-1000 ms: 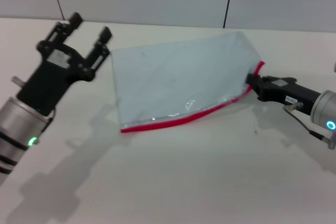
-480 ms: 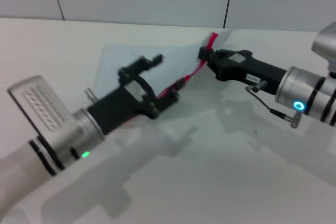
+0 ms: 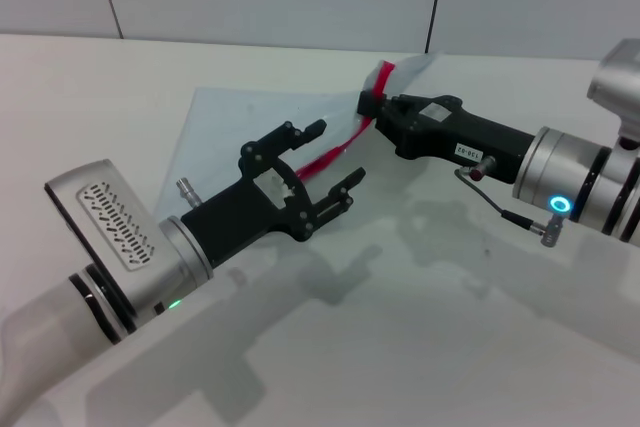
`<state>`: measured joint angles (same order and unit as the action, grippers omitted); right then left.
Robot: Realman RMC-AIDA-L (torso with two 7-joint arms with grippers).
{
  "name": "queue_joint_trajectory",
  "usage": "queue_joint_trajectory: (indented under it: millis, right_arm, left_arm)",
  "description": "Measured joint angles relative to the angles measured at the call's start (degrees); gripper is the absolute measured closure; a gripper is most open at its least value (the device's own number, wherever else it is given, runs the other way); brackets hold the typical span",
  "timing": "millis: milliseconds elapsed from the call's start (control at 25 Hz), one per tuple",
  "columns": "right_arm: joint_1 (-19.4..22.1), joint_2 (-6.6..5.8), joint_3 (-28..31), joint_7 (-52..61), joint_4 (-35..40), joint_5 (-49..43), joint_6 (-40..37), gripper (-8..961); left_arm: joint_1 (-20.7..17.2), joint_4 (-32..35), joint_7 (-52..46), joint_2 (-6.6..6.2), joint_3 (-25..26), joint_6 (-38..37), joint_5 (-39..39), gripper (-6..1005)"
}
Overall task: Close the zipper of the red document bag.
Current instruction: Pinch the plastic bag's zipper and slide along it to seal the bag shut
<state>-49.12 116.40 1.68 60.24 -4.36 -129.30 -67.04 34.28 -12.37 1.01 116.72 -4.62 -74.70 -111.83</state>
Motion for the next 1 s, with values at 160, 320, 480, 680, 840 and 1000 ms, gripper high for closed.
queue_joint_trajectory:
  millis: [160,320,480,680,840,1000]
  right_arm:
    - [0.0,-0.02,-0.1,0.2,-0.4,-1.2,-0.7,898]
    - [0.0,-0.03,-0.1,0.4,-0.5,-1.5,-1.0,893]
    - [0.2,-0.03,0.0,0.8,-0.3,-1.6,-1.0,888]
    - [0.3,-0.03,0.0,0.9,-0.4,-1.6,-1.1,882]
    - [0.2,-0.04,-0.1,0.9,-0.5,-2.0,-1.1,877]
    - [0.3,-0.03,-0.1,0.9,-0.5,-2.1,-1.1,872]
  left_arm:
    - [-0.2,0.1,0.2,-0.06,0.0,0.0,0.0,324]
    - [-0.3,0.2,0.6,-0.08,0.1,0.1,0.1,325]
    - [-0.4,0.2,0.7,-0.13,0.1,0.1,0.0,346]
    - [-0.4,0.3,0.7,-0.24,0.1,0.1,0.0,465]
    - [-0.4,0.3,0.8,-0.33,0.2,0.1,0.1,603]
    - [-0.5,0.4,0.8,-0.35,0.3,0.1,0.3,875]
